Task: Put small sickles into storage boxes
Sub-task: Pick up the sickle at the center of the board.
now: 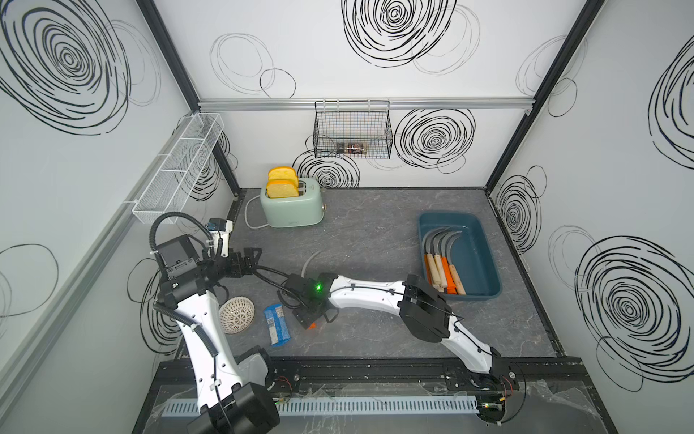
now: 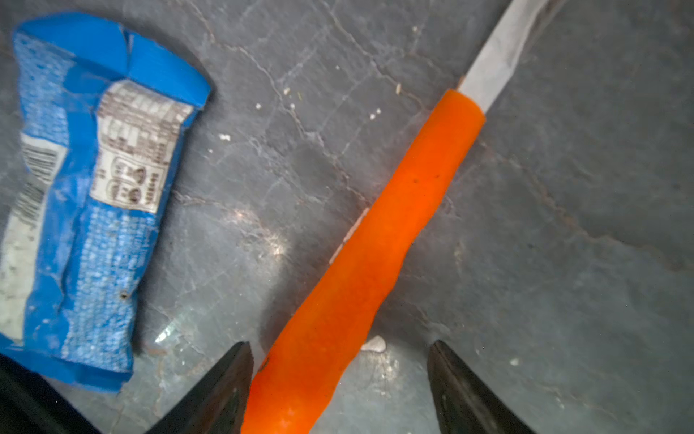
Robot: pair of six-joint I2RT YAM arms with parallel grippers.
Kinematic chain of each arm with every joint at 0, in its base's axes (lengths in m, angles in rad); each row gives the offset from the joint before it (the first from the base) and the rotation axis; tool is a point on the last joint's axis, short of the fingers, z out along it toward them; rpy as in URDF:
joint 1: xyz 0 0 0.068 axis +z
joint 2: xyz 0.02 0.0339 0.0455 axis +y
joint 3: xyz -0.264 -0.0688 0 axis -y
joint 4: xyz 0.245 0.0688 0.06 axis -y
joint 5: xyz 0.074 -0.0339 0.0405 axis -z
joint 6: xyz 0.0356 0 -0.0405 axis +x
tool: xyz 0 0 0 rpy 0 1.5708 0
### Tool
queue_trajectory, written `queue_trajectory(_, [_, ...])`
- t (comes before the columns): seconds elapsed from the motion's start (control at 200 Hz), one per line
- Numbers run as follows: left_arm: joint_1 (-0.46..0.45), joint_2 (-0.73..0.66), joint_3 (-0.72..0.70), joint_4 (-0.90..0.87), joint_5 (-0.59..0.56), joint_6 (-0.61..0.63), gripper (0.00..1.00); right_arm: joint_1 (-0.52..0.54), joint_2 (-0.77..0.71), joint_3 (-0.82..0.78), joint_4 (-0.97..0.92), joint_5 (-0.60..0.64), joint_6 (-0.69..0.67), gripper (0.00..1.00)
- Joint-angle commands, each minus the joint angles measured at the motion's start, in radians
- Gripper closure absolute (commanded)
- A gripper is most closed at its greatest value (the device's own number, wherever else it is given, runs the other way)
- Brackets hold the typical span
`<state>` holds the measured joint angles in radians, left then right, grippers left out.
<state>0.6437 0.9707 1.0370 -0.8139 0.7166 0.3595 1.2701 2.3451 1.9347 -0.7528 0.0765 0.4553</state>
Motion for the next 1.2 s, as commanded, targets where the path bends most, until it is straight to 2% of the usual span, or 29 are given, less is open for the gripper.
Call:
queue_trajectory(0.0, [0.007, 0.006, 0.029, -0.011, 0.036, 0.028, 0.04, 0.006, 0.009, 0.027, -0.055, 0.036, -0.010, 0.26])
queue_trajectory(0.185, [0.007, 0.008, 0.038, -0.013, 0.038, 0.029, 0.04, 0.003, -0.014, -0.014, -0.047, 0.051, -0.004, 0.28])
queue_trajectory(0.275, [0.007, 0.010, 0.044, -0.016, 0.042, 0.031, 0.04, -0.002, -0.027, -0.041, -0.039, 0.048, -0.001, 0.32])
queue_trajectory(0.575, [0.004, 0.071, 0.074, -0.056, 0.051, 0.058, 0.04, -0.026, -0.090, -0.134, 0.003, 0.040, 0.006, 0.39])
queue_trajectory(0.675, [0.000, 0.090, 0.077, -0.056, 0.044, 0.059, 0.04, -0.028, -0.101, -0.141, 0.010, 0.035, 0.000, 0.44])
queue_trajectory(0.986, [-0.007, 0.097, 0.084, -0.046, 0.038, 0.052, 0.04, -0.032, -0.100, -0.133, 0.014, 0.022, -0.010, 0.44])
queue_trajectory(1.196, [-0.012, 0.116, 0.116, -0.054, 0.003, 0.021, 0.04, -0.032, -0.096, -0.132, 0.007, 0.012, -0.014, 0.49])
